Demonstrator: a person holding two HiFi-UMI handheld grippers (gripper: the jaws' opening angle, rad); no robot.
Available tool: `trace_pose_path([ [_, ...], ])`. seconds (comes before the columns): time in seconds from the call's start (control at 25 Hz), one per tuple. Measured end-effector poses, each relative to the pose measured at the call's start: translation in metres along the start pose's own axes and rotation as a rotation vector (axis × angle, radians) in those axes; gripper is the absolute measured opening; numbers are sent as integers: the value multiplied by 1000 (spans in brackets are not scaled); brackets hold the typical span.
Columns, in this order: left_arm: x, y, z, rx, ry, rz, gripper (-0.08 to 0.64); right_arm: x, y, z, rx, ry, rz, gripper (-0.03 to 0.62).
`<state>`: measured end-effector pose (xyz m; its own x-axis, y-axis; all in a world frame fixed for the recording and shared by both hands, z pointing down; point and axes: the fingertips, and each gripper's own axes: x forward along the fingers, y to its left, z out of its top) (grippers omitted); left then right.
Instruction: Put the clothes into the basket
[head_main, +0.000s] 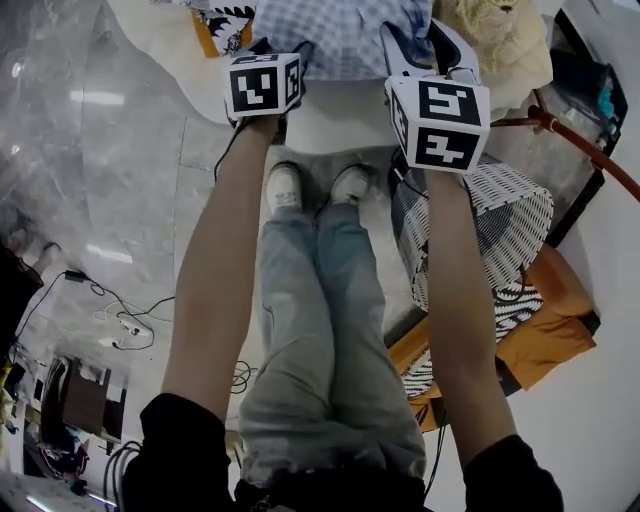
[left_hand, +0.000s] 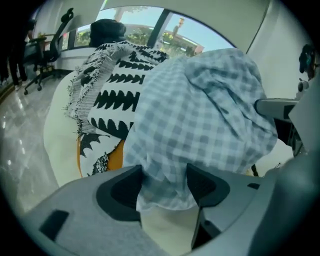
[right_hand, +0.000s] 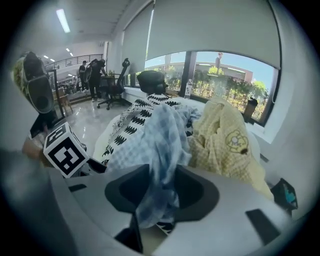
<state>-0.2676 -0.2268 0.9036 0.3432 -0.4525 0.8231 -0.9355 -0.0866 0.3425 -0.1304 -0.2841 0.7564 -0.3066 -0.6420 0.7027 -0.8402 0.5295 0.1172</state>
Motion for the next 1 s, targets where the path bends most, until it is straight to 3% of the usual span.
trace_pose_path([
  [0.08, -10, -3, 2, 46, -7, 12, 242, -11, 1, -1, -20, 5, -22, 32],
  [0.12, -16, -3, 2, 69, -12, 25, 88, -15, 3, -1, -17, 9, -16, 29],
  [0.16, -22, -3, 2, 79, -18, 29, 63, -18, 6, 0, -7, 11, -3, 28],
  [0.32, -51, -10, 11, 59, -47, -17, 58, -31, 14, 14, 33, 8, 31, 23],
  [0.52, -106, -23, 39, 100, -119, -19, 58, -62, 14, 39, 114, -26, 49, 20],
  [0.72, -162, -38, 69, 161, -188, -26, 58, -97, 13, 65, 153, -69, 30, 20],
  [1.0, -239, -72, 109, 182, -263, -43, 58, -165, 6, 107, 160, -117, -23, 20],
])
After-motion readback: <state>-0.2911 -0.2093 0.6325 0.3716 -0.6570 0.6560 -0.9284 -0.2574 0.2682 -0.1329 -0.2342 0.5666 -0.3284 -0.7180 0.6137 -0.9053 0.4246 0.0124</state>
